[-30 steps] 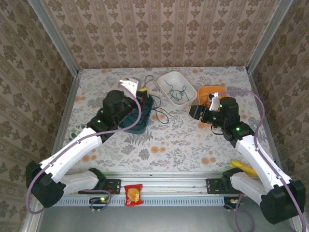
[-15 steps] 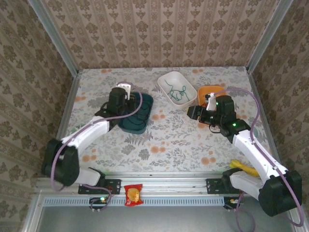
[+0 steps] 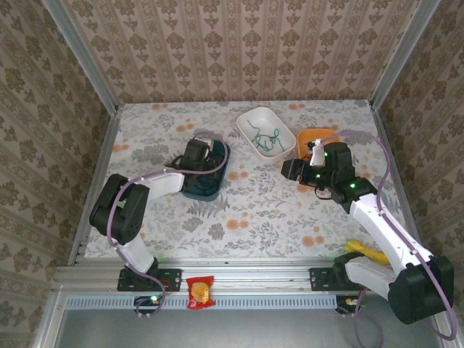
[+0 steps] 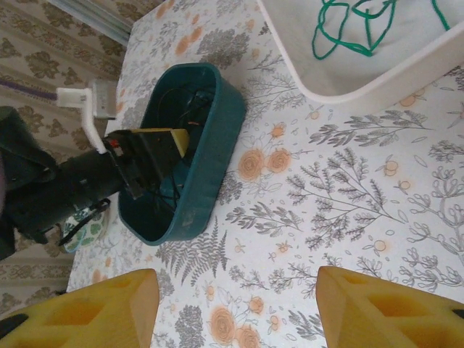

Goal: Untangle the cables

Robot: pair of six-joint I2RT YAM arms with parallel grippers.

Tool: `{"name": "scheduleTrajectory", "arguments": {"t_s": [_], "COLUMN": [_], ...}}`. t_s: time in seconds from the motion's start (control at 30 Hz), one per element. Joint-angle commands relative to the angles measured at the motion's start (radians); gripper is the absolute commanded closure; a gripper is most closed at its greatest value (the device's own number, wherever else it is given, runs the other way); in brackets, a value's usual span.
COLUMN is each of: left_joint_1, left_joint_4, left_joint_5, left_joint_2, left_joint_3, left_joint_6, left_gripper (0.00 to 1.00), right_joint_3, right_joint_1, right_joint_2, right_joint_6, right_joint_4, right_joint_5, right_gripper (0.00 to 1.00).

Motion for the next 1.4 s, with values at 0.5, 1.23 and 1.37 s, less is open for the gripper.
{"name": "scheduleTrajectory", "arguments": {"t_s": [0.5,1.23,1.37], "left_joint_1": [-0.010,0.317,0.330], "left_joint_4": [-0.201,0.206,0.260], "left_joint_5": [-0.880,-0.623,-0.593], "left_joint_2": [-0.864,-0.588,-0.557], "left_joint_3": [-0.382,-0.579,-0.575], "left_joint_6": [0.058,0.207,0.224], "left_gripper": [0.00,0.00,0.00], "right_joint_3": [-0.195,-0.408,-0.392], "right_joint_1": [-0.014,-0.207,-0.209], "right_joint_2": [-0.118,0.490,0.461], "right_joint_6": [-0.197,-0.516,-0.514], "right_joint_4": [0.248,1.192,1.117], "right_joint_5": [0.752,0.611,0.589], "right_gripper": [0.01,0.00,0.00]}}
